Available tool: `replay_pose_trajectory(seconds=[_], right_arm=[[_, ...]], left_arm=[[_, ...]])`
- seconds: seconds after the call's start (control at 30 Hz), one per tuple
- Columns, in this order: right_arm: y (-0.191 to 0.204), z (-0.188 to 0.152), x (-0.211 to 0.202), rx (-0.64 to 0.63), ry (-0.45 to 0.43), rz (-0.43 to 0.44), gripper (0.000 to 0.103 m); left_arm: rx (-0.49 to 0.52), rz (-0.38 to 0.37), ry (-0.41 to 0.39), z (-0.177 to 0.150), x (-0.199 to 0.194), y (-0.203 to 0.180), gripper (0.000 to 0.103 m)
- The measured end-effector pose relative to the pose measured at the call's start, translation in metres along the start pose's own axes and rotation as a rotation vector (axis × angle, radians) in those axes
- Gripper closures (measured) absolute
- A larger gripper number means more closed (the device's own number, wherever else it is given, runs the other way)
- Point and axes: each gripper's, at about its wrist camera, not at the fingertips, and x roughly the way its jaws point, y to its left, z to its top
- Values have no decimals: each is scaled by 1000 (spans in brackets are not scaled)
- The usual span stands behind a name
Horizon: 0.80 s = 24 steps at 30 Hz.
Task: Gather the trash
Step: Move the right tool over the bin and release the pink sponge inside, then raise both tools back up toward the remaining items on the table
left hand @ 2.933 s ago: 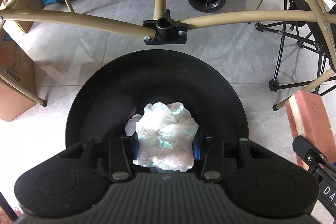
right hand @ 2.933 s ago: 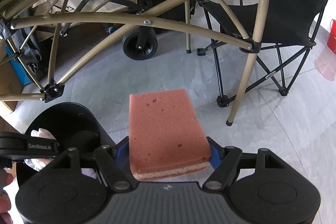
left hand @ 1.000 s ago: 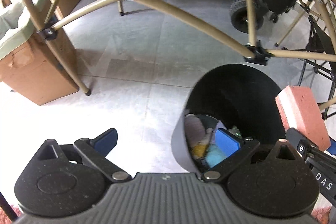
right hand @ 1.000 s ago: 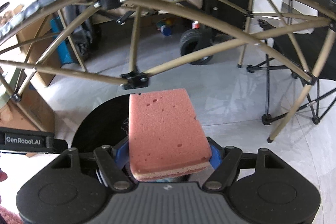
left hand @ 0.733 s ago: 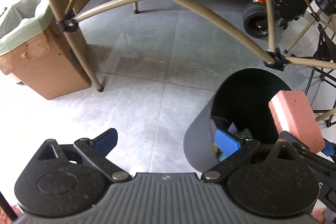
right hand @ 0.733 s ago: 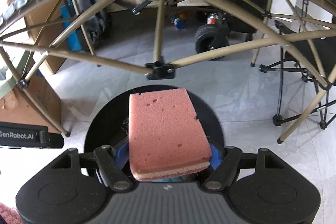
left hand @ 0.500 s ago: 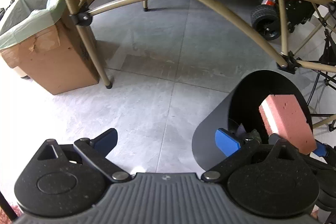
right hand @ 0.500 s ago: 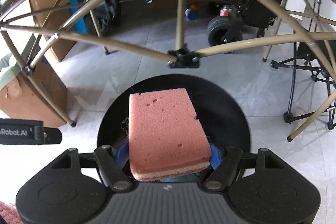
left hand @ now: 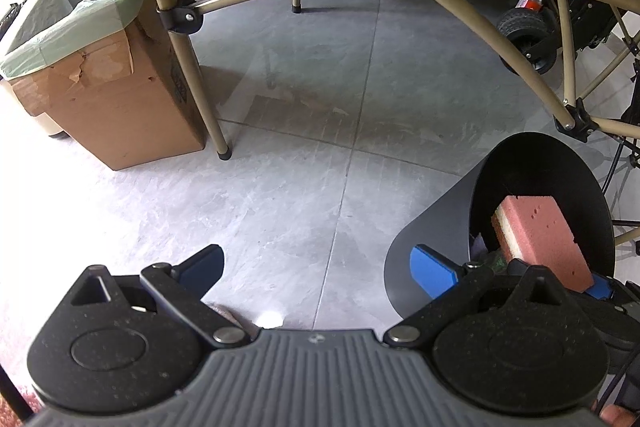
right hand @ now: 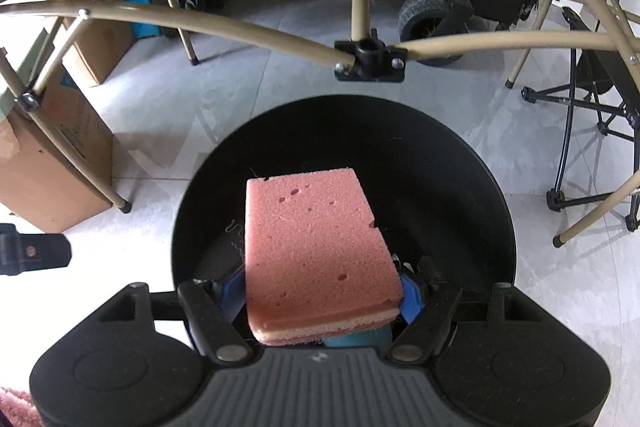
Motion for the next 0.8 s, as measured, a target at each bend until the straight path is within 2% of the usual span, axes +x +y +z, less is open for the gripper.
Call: replay_pose_trajectory(seconds=[0.3,0.37,0.43,0.8], right_arm=[[-2,0,1,3,8,1,28],[-1,1,0,2,1,5,17],[-1,2,-1,-2,-9,4,1],[0,3,-5,-11,-20,13,0]], left_arm=[[3,4,7,-1,2,1,2],[2,4,8,-1,2,1,2],[3,4,8,-1,2,1,2],[8,3,9,-2,3,-1,2]])
